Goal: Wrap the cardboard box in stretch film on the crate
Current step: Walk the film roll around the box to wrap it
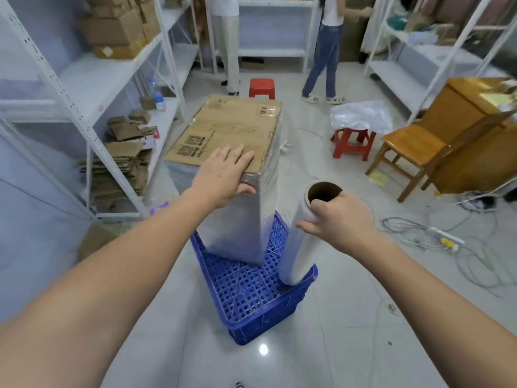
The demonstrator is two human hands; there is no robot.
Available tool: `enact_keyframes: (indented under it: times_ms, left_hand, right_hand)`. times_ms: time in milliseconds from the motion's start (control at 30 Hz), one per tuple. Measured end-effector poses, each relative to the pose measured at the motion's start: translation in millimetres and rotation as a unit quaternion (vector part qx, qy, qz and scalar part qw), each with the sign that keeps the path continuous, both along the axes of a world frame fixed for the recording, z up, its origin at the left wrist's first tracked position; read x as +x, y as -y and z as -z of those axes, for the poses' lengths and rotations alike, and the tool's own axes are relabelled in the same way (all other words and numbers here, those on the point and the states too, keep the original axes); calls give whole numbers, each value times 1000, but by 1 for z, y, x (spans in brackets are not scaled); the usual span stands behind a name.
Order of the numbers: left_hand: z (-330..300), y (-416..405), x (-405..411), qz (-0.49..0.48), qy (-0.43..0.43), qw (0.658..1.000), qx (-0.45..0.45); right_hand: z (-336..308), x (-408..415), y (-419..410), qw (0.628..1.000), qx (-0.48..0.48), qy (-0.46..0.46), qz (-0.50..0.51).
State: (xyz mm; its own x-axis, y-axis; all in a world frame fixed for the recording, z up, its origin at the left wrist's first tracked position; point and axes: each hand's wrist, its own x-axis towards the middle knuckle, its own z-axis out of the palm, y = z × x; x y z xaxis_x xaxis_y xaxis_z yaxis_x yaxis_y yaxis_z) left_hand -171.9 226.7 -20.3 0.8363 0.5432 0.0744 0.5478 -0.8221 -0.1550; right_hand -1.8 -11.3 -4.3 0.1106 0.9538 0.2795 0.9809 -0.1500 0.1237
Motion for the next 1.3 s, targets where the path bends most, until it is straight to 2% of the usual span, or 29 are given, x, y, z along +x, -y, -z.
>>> enact_keyframes:
  times_ms: [367, 500, 933, 1300]
  left_hand:
    - [3, 34, 47, -51, 20, 998, 1]
    - [7, 40, 51, -57, 19, 998, -1]
    - [1, 40, 46, -55, 39, 998, -15]
    - [-26, 28, 36, -4, -36, 997, -75]
  right_hand:
    - [-1, -26, -9, 980, -37, -7, -194]
    - [9, -38, -11, 971, -62, 1, -231]
    - [2, -53, 4, 974, -85, 50, -204]
    - [-7, -66, 22, 986, -89, -32, -134]
